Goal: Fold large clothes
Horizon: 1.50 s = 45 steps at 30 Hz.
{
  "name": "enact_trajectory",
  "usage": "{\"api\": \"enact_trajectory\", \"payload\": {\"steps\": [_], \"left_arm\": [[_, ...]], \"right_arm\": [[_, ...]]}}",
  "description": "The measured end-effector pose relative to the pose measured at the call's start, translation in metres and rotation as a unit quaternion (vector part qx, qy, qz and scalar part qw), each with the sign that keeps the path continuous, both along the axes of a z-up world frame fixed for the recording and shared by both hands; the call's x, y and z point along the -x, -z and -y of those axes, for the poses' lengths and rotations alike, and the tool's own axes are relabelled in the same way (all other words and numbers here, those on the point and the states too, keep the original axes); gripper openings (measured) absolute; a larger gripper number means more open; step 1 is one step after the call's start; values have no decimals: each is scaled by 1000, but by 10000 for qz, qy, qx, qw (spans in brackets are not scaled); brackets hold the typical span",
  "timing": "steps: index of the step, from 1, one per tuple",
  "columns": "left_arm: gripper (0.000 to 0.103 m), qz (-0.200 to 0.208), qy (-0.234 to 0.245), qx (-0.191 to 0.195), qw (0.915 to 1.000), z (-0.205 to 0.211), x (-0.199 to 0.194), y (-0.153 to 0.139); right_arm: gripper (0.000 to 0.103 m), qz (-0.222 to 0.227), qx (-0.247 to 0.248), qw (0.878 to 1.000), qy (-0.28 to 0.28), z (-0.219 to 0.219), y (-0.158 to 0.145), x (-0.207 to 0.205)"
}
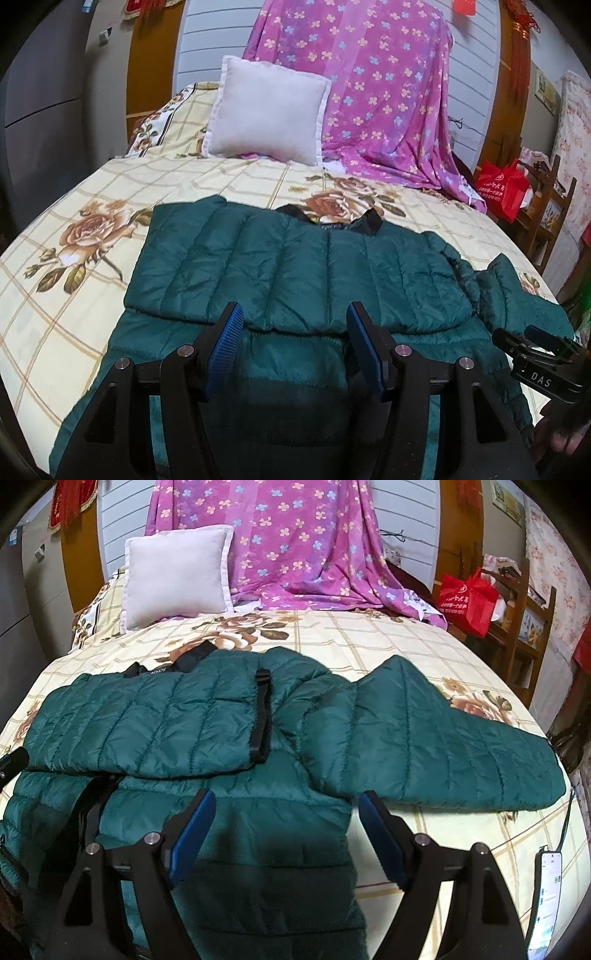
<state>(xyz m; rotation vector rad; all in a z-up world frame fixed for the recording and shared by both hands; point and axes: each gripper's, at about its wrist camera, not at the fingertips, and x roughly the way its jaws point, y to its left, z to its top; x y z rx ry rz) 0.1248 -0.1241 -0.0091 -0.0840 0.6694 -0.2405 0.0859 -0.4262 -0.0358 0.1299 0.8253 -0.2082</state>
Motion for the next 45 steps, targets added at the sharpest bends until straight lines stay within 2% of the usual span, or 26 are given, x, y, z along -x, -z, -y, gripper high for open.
{"api": "enact_trajectory", "payload": {"steps": [9,12,15,21,29,34,37,39,41,42,43,44,45], "left_arm": [[40,-139,-130,300,9994,-13,-10,-3],[40,-138,-123,311,9993,-13,-9,-4],[40,-155,-114,314,9993,-13,-8,-4],[40,-259,-135,350,9990,-14,-10,-1],[40,-364,-128,297,9988,-11,-12,7],[40,-406,-103,261,9988,-9,-13,10],[40,-425,-98,249,9987,-10,-14,11],[40,-428,-107,241,9987,-10,-14,12],[40,-452,-129,232,9986,-10,-15,12],[40,-470,-140,230,9985,-10,-15,12],[40,-481,-145,229,9985,-11,-15,12],[40,-486,-149,229,9984,-12,-15,12],[40,-486,-150,232,9984,-12,-15,11]], "right_arm": [[83,-84,-10,9977,667,64,-7,0],[83,-147,124,9953,944,100,-10,0],[83,-184,34,9911,1318,145,-9,7],[83,-386,-71,9729,2280,249,11,30],[83,-387,-427,9340,3526,356,39,72],[83,-438,-695,9215,3795,387,59,76],[83,-465,-872,9207,3775,392,70,72],[83,-462,-758,9229,3746,391,71,69],[77,-467,-698,9289,3607,386,70,65],[55,-428,-714,9354,3437,382,68,63],[38,-476,-661,9419,3259,377,65,57],[35,-554,-493,9447,3195,371,61,53],[25,-558,-408,9477,3117,366,56,51]]}}
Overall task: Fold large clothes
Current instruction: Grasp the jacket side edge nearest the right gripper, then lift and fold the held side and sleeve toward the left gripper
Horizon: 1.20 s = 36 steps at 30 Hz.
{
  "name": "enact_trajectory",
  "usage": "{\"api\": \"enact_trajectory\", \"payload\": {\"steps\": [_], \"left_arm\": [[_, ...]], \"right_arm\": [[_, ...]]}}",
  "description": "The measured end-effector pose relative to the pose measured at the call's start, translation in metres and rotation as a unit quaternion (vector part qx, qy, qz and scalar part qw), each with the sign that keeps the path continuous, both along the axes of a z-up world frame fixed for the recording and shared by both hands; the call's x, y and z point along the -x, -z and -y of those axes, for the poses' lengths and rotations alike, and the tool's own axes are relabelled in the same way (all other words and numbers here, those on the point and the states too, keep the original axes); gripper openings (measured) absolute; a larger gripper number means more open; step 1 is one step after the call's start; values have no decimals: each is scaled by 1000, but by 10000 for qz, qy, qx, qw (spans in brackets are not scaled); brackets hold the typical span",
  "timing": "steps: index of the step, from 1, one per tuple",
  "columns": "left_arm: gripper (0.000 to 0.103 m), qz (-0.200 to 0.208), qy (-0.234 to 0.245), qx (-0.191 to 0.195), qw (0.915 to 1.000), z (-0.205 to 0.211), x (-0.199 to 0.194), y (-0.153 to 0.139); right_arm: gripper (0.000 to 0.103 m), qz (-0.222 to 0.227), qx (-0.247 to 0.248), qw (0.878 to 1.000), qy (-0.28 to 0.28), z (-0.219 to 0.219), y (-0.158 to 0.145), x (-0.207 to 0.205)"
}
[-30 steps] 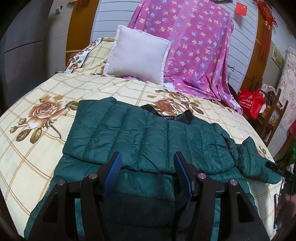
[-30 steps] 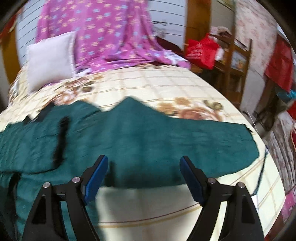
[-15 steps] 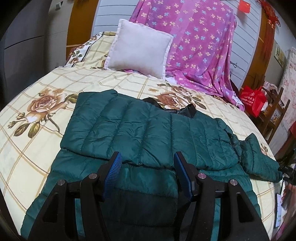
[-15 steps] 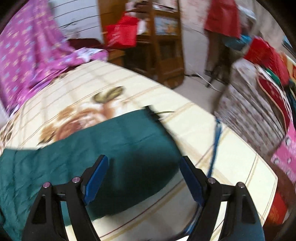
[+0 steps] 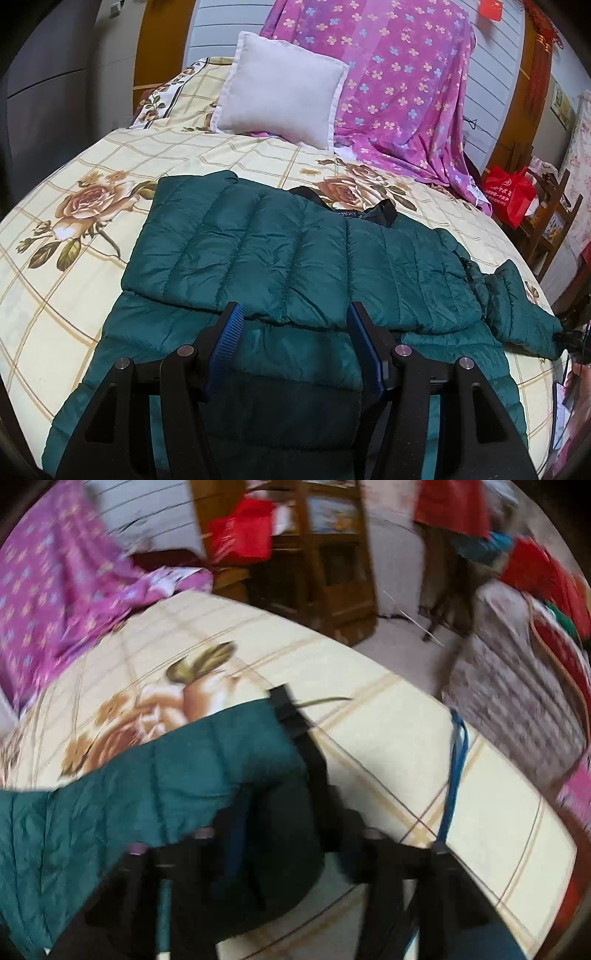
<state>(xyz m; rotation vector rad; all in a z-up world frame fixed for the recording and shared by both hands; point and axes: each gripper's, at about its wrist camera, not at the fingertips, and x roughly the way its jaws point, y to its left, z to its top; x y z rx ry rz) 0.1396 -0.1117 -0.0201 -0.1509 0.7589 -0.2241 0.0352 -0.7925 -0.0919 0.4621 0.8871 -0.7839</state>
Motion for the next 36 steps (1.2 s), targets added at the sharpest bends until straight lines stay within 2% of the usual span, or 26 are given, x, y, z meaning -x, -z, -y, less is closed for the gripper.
{"api": "enact_trajectory", "payload": {"steps": [1,6,10,15,17,20,22,24,26,27,28,31,34,36], "left_arm": [[40,6,3,4,10000,0,0,0],[40,187,-32,-8,9998,-7,5,-11],[40,278,-81,-7,9996,-14,9,-18],[40,338,-162,3,9993,-27,11,-26],[40,385,-233,-27,9990,-34,13,-28],[40,357,-312,-24,9989,-44,13,-28],[40,290,-335,2,9990,-49,13,-27],[40,263,-338,54,9991,-54,14,-27],[40,293,-328,37,9990,-56,16,-28],[40,306,-327,41,9990,-58,16,-29],[40,307,-331,56,9990,-59,17,-29],[40,258,-373,117,9989,-64,16,-28],[40,210,-413,153,9988,-64,14,-25],[40,166,-411,169,9989,-61,13,-23]], "right_arm": [[20,67,13,9999,-128,-6,-7,-2],[13,661,207,9952,-690,-40,-66,-8],[11,1198,452,9824,-1363,-88,-124,-21],[7,1714,638,9545,-2355,-172,-187,-47],[7,1836,708,9380,-2853,-216,-208,-61],[7,1865,744,9164,-3464,-274,-224,-87],[7,1828,878,9061,-3714,-304,-228,-95],[8,1742,921,9051,-3768,-319,-229,-100],[32,1569,753,9119,-3717,-314,-222,-104],[66,1471,689,9184,-3608,-305,-216,-104],[87,1399,670,9225,-3534,-296,-209,-100],[87,941,901,9392,-3177,-259,-178,-87],[87,403,451,9510,-3032,-232,-130,-75],[87,86,474,9567,-2872,-224,-102,-71]]}}
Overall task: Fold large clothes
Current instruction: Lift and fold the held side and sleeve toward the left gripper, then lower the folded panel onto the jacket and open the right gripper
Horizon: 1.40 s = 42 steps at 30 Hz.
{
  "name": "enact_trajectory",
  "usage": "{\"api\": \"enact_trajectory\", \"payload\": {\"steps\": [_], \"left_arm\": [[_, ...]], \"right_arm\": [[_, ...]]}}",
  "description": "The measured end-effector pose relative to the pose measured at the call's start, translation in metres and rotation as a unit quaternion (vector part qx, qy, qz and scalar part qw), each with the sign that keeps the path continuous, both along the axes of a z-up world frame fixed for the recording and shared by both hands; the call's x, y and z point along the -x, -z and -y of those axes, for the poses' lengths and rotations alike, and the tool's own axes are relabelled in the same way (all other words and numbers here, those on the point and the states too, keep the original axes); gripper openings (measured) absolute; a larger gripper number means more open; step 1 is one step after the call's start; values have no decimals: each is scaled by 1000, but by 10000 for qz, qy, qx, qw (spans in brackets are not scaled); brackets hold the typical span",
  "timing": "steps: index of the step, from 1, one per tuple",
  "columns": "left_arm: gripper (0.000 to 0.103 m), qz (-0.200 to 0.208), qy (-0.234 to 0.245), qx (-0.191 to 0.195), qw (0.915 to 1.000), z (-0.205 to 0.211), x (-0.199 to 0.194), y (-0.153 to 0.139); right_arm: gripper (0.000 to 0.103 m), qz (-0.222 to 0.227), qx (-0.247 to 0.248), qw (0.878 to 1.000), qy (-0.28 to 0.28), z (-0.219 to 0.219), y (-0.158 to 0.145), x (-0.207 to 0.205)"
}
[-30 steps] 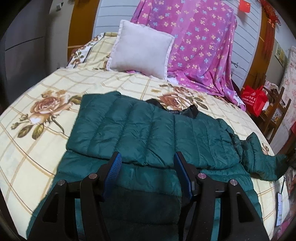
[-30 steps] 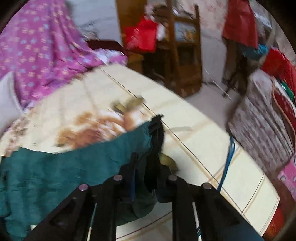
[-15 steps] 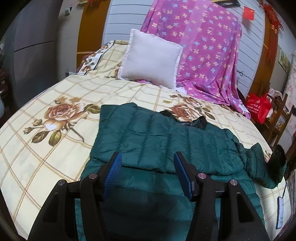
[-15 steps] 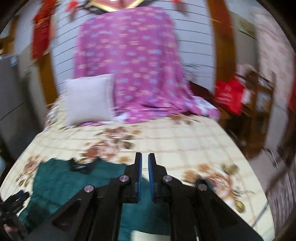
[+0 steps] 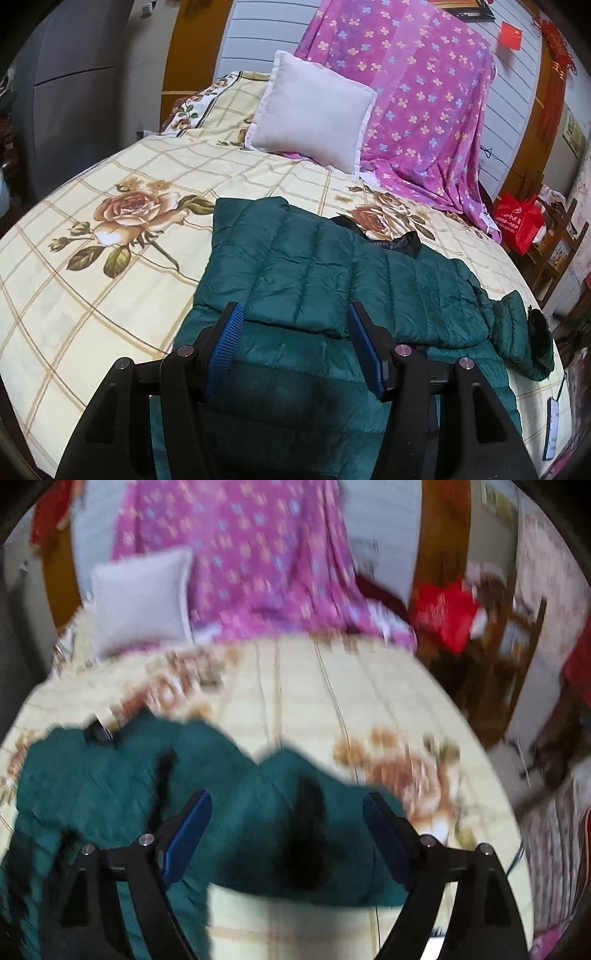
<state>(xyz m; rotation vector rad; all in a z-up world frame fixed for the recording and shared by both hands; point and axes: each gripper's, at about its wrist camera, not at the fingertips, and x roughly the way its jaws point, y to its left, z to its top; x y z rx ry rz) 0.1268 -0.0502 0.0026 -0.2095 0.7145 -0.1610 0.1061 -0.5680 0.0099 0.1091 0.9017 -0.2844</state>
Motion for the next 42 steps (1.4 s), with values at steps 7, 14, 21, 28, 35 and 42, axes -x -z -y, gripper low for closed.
{"api": "enact_trajectory", "payload": {"steps": [7,14,21,28,35,42], "left_arm": [[40,19,91,-132,9999,8,1,2],[40,-42,-125,-10,9999,-8,-5,2],[40,65,-211,-7,9998,-16,-3,-4],[40,19,-377,63,9993,-35,-8,0],[40,-157,-549,54,9984,-53,-19,11],[40,-255,-555,203,9979,-59,-24,17]], "right_arm": [[31,-636,-512,9943,687,45,79,1],[22,587,-1457,9873,223,28,-4,21],[22,882,-2012,9696,-1079,-77,-58,-26],[22,531,-2258,9539,-1903,-190,-41,-91],[22,98,-2422,9391,-2434,-286,-4,-133],[54,-478,-3173,9089,-2663,-317,48,-152]]}}
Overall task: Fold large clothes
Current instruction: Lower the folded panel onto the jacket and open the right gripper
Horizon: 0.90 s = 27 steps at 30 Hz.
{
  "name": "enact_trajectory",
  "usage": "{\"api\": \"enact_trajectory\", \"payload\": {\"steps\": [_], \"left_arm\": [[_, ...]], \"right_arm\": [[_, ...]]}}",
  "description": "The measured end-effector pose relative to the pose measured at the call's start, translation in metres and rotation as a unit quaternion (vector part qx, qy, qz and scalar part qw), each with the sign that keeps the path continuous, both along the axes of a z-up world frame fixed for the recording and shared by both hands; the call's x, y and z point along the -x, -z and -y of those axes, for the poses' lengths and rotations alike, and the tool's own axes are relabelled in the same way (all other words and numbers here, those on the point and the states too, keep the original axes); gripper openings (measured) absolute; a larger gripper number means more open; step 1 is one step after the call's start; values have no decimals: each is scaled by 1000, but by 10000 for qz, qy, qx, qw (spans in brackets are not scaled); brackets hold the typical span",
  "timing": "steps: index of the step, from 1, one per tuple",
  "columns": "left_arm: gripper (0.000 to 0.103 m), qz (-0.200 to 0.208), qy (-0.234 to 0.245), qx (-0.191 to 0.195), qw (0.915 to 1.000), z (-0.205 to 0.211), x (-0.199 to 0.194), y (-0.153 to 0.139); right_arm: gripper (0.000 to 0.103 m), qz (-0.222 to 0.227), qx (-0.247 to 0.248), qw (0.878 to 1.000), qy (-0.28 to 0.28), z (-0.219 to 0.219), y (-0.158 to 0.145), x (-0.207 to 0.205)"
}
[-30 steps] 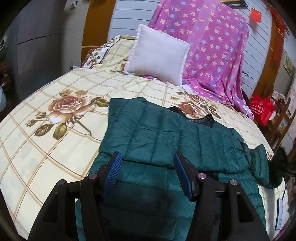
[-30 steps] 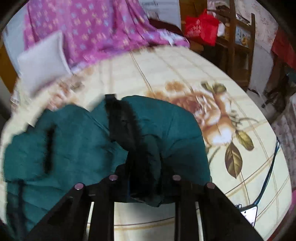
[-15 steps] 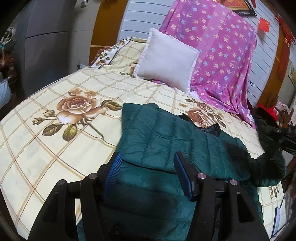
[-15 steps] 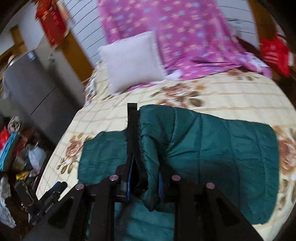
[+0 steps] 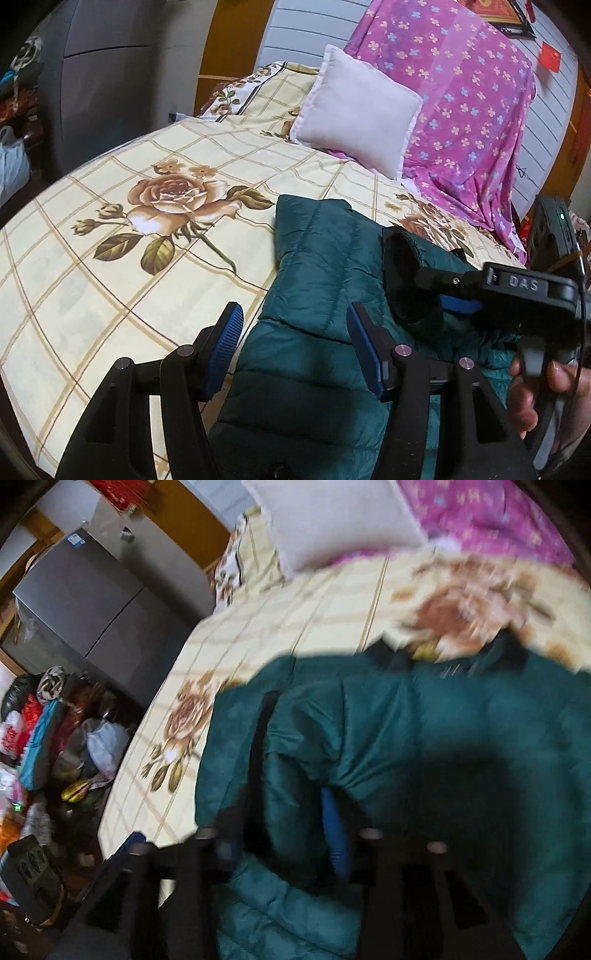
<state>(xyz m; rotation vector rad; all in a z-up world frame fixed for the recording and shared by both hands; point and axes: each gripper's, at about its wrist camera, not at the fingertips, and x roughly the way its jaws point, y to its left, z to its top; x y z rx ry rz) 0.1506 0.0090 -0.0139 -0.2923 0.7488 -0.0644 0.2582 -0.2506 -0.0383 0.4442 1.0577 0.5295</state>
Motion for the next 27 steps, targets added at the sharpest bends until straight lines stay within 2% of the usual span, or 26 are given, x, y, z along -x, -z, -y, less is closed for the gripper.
{"api": "enact_trajectory", "payload": {"steps": [6,9,11,15,18,20,23,24,25,26,27], "left_arm": [[42,21,162,1054,9943,-11,-3,2],[51,87,245,1384,9900,-7,-3,0],[52,95,327,1494,9882,1,-5,-3],[53,47,437,1300,9905,28,-10,-7],[53,1,430,972,9943,49,-15,-4],[53,-167,467,795,9956,64,-26,2],[53,-386,559,513,9964,87,-44,9],[47,-426,610,438,9963,93,-48,12],[22,-460,706,391,9957,100,-52,14],[8,-572,811,217,9948,109,-60,16],[4,-638,844,61,9944,114,-64,15]], "right_arm": [[55,453,-12,9989,125,43,-37,34],[64,695,167,9965,444,84,-55,62],[68,785,353,9943,637,109,-61,79],[68,730,727,9892,1041,165,-58,112],[68,494,650,9882,1295,200,-47,128],[68,370,589,9871,1441,218,-40,138],[68,453,620,9859,1488,228,-38,149],[68,501,679,9849,1508,229,-39,151],[68,580,762,9833,1549,230,-41,152],[68,648,824,9818,1586,230,-43,153],[68,723,893,9796,1646,232,-46,152]]}}
